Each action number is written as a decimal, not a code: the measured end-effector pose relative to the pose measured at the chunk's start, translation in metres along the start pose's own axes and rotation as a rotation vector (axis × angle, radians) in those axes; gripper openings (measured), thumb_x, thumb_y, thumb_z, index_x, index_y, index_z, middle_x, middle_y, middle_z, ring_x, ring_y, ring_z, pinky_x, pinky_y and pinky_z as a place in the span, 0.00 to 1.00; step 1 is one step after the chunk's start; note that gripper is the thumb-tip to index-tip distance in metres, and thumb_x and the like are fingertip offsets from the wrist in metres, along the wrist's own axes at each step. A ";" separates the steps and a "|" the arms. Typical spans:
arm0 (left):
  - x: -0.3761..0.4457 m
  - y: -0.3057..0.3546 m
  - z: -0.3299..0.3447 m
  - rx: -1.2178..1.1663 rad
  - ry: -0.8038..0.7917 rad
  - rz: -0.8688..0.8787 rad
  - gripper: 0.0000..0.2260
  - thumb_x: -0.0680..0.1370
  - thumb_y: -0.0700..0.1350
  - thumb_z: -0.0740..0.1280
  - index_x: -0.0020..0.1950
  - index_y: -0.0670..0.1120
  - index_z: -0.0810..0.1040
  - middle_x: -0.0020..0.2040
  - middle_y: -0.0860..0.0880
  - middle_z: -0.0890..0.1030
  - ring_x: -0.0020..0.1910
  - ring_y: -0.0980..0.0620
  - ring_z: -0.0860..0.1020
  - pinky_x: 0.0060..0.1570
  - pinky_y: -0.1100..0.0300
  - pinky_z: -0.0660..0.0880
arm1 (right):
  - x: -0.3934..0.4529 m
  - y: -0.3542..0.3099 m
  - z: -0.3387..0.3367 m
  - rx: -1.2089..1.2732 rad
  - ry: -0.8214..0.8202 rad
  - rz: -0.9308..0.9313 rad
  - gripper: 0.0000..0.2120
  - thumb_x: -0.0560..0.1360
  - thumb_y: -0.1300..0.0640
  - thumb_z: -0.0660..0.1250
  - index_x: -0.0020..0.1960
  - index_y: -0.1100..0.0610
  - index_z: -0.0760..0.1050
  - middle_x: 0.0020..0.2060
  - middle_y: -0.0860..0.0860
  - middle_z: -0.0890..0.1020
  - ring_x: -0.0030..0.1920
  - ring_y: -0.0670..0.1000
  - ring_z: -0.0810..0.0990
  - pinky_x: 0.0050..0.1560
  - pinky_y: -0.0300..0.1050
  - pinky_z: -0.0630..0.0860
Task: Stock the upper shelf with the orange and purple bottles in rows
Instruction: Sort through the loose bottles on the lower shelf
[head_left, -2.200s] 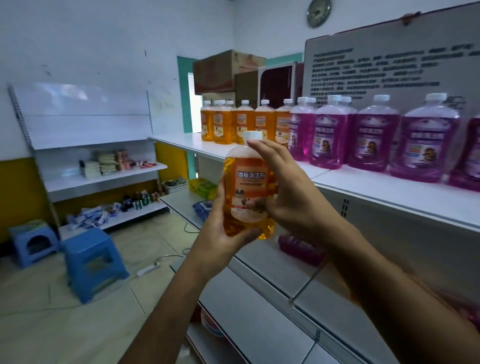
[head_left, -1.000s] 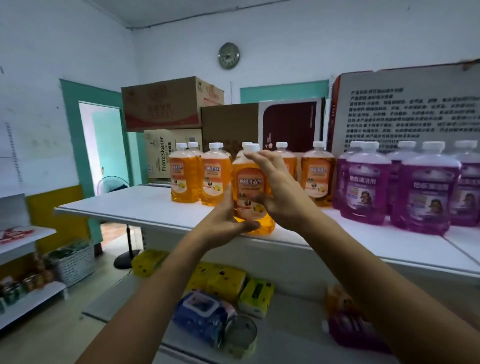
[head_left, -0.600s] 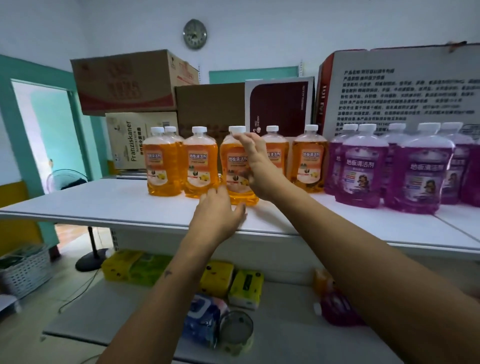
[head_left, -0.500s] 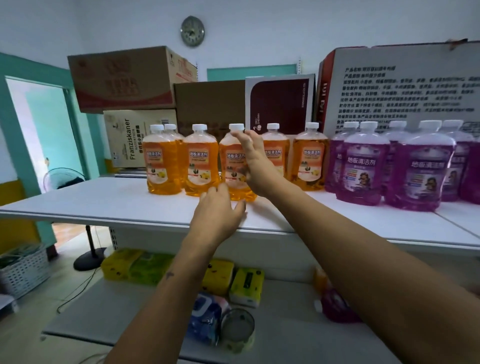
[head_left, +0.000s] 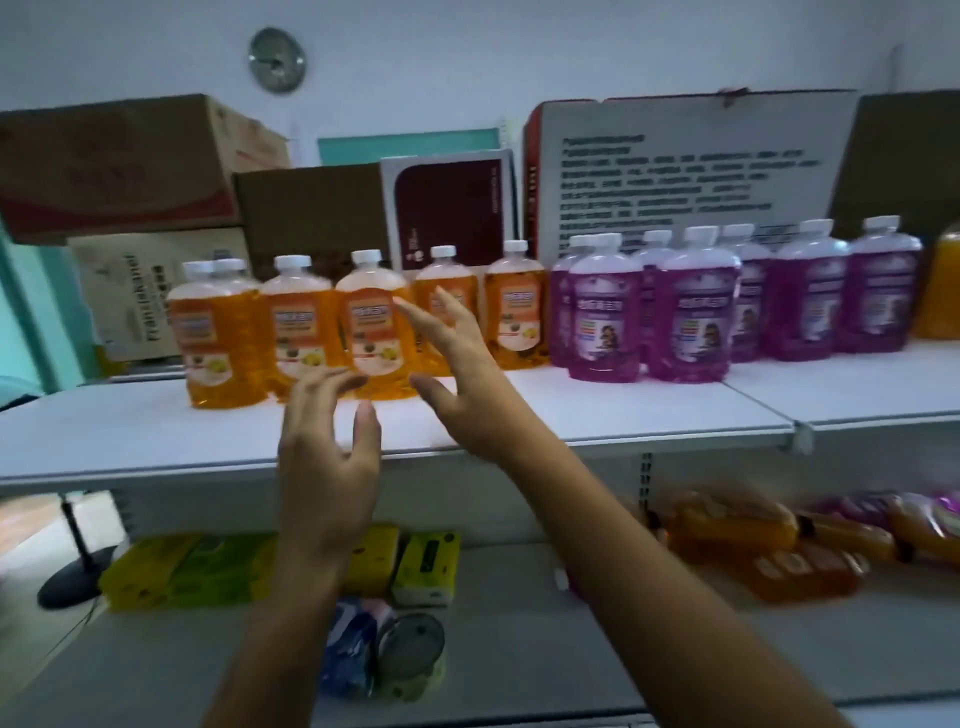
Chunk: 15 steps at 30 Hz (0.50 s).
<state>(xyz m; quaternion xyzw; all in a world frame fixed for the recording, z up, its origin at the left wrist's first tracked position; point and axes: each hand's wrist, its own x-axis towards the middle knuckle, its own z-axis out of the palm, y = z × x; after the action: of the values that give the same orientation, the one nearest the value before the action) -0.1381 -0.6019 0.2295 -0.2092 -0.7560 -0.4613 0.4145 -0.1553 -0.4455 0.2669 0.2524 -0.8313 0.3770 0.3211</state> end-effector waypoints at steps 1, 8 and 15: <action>-0.021 0.010 0.003 -0.067 0.022 0.014 0.11 0.81 0.45 0.63 0.63 0.49 0.75 0.65 0.49 0.74 0.66 0.51 0.73 0.65 0.48 0.72 | -0.026 -0.002 -0.010 0.062 0.040 0.013 0.28 0.81 0.60 0.64 0.77 0.41 0.62 0.80 0.46 0.54 0.80 0.49 0.54 0.76 0.54 0.63; -0.148 0.056 0.068 -0.355 -0.234 0.005 0.12 0.77 0.47 0.61 0.59 0.50 0.77 0.64 0.48 0.76 0.67 0.51 0.73 0.63 0.49 0.72 | -0.209 -0.003 -0.071 0.196 0.411 0.211 0.16 0.80 0.62 0.63 0.63 0.47 0.78 0.65 0.47 0.78 0.67 0.53 0.77 0.61 0.41 0.76; -0.202 0.064 0.143 -0.401 -0.613 -0.326 0.10 0.78 0.56 0.62 0.59 0.64 0.73 0.64 0.59 0.72 0.62 0.69 0.69 0.51 0.77 0.69 | -0.302 0.046 -0.128 -0.006 0.513 0.695 0.19 0.80 0.65 0.64 0.58 0.41 0.77 0.59 0.40 0.80 0.60 0.42 0.78 0.57 0.34 0.76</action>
<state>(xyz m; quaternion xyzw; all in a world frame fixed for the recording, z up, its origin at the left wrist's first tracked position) -0.0402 -0.4323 0.0645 -0.2911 -0.7630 -0.5757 0.0420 0.0593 -0.2634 0.0922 -0.1454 -0.7612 0.5109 0.3721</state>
